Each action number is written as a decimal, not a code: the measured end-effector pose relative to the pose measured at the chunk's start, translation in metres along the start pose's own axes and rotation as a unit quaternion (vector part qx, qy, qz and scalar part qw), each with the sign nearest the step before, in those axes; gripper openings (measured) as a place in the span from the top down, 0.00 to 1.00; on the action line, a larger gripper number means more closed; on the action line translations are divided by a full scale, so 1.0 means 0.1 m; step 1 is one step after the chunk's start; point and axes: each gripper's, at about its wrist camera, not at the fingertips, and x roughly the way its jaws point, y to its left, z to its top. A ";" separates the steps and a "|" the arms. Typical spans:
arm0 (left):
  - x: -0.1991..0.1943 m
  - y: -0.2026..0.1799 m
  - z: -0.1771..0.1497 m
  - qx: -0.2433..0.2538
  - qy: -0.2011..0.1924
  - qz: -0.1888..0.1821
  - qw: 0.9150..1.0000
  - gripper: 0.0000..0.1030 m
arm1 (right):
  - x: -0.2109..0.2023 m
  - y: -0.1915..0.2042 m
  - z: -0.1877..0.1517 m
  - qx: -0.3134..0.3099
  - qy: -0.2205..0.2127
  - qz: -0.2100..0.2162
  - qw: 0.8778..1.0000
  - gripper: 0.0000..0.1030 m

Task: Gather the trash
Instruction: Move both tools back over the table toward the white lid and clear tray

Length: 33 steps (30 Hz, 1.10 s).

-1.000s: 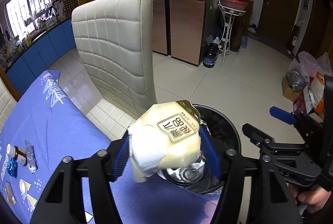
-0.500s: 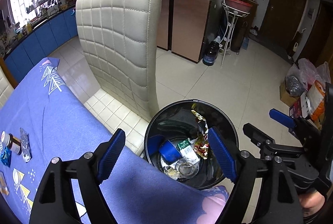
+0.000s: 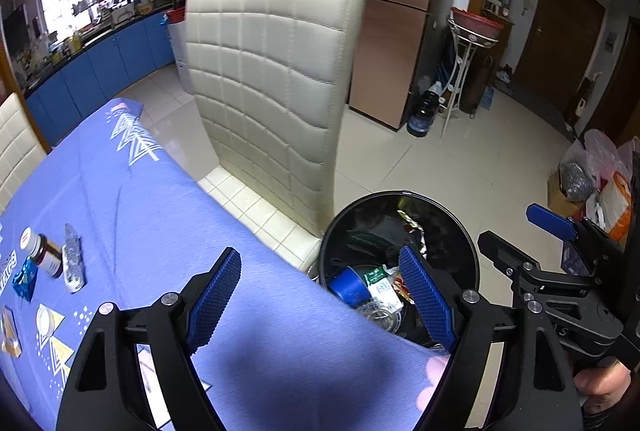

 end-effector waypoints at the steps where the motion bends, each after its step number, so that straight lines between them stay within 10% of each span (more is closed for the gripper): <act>1: -0.02 0.05 -0.02 -0.004 -0.001 0.002 1.000 0.23 | -0.01 0.04 0.01 -0.003 -0.001 0.001 1.000 0.18; 17: -0.41 1.00 -0.36 -0.079 -0.018 0.057 0.995 0.23 | -0.03 1.02 0.06 -0.080 -0.006 0.048 0.996 0.18; 33: -0.86 2.46 -1.14 -0.185 -0.012 0.181 0.966 0.23 | 0.08 2.55 0.03 -0.187 0.006 0.124 0.975 0.18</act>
